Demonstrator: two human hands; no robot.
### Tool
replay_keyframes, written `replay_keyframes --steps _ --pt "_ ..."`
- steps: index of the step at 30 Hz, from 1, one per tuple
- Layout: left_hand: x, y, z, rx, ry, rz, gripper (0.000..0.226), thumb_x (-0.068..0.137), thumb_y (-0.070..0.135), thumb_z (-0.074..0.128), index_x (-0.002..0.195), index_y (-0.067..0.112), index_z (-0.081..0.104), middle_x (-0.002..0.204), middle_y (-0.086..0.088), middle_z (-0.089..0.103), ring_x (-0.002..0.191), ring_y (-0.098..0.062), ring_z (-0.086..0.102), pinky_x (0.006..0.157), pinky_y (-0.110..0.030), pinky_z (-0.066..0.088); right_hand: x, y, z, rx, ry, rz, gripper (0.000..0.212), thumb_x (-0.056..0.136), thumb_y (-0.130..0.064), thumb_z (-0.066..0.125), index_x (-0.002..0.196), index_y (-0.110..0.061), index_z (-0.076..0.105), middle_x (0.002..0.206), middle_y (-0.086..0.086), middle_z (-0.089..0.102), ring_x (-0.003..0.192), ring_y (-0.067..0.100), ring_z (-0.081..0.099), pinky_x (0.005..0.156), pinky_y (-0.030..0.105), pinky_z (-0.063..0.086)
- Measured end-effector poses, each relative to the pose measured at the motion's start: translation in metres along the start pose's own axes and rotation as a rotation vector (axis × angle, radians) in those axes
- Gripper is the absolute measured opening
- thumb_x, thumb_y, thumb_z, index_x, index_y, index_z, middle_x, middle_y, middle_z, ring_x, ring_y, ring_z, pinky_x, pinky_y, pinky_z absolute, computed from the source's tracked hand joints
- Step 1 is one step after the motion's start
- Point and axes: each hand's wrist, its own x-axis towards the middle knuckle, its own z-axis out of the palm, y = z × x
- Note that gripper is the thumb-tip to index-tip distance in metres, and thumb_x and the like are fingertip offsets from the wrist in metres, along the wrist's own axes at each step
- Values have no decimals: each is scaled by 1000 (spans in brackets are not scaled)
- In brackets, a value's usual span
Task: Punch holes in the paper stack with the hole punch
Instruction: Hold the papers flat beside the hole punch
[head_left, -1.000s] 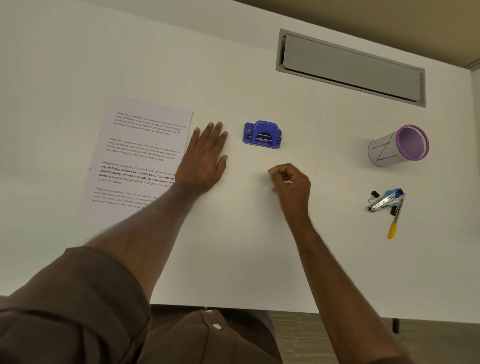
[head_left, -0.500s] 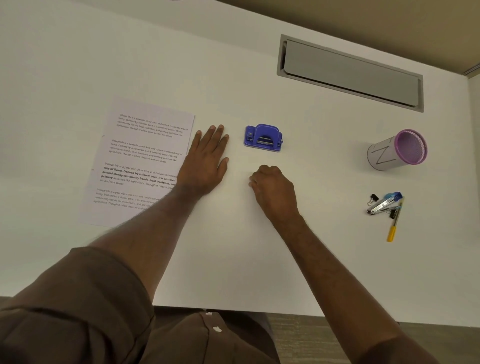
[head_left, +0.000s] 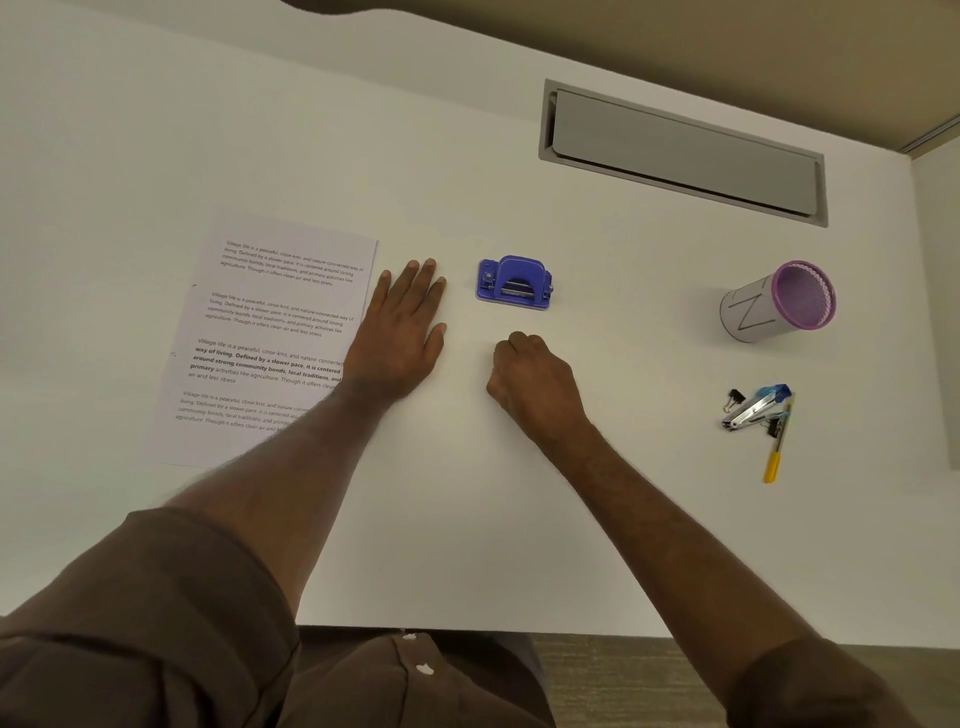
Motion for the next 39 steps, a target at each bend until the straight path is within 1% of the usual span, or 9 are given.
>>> replay_keyframes --steps 5,9,14,17,22,27,30,34,39 --pt "0 0 1 5 6 0 58 101 29 36 154 5 35 166 -13 24 155 -30 20 128 -49 11 -4 28 -19 897 90 551 12 86 -9 63 78 -8 72 73 0 68 65 17 62 65 31 55" --pt "0 -1 2 7 5 2 58 101 29 36 154 5 35 167 -12 23 155 -30 19 127 -50 11 -14 71 -56 1285 214 675 13 87 -1 67 78 -8 74 67 4 67 57 15 62 56 27 58" --pt "0 -1 3 3 26 12 60 100 30 34 154 4 35 167 -12 23 155 -31 19 127 -52 12 -29 157 -116 1141 549 766 6 82 -7 72 77 -10 74 63 4 65 52 11 60 54 26 57" --pt "1 -3 6 3 48 25 60 100 32 33 153 3 36 166 -14 25 154 -33 21 127 -52 12 -38 211 -141 955 713 916 9 73 -11 72 65 -14 71 61 6 63 46 14 59 59 37 60" --pt "2 -5 11 13 65 31 60 100 33 32 153 4 36 166 -14 25 154 -33 22 127 -52 12 -38 264 -152 724 635 1029 11 64 -14 68 72 -11 75 69 9 70 68 35 73 73 49 63" --pt "3 -6 13 22 89 46 60 100 33 32 152 4 37 165 -15 27 153 -34 23 127 -50 11 -31 279 -151 701 597 1036 19 70 -12 73 86 -4 78 87 16 76 81 32 74 81 51 61" --pt "3 -6 13 22 77 39 60 100 33 32 153 4 36 166 -14 25 154 -33 22 127 -50 11 -32 280 -153 831 593 1048 12 76 -9 68 84 -8 76 85 10 74 77 21 70 82 43 62" --pt "4 -6 12 17 71 34 60 100 34 32 153 5 37 166 -14 26 154 -33 22 127 -50 11 -31 287 -157 861 562 1022 22 80 -2 67 99 8 73 85 15 68 76 21 65 79 37 58" --pt "3 -6 11 19 64 33 60 100 34 32 153 5 37 166 -14 26 154 -33 22 127 -49 10 -33 293 -158 896 479 991 16 85 -1 69 71 -7 66 57 1 63 52 10 60 58 21 53"
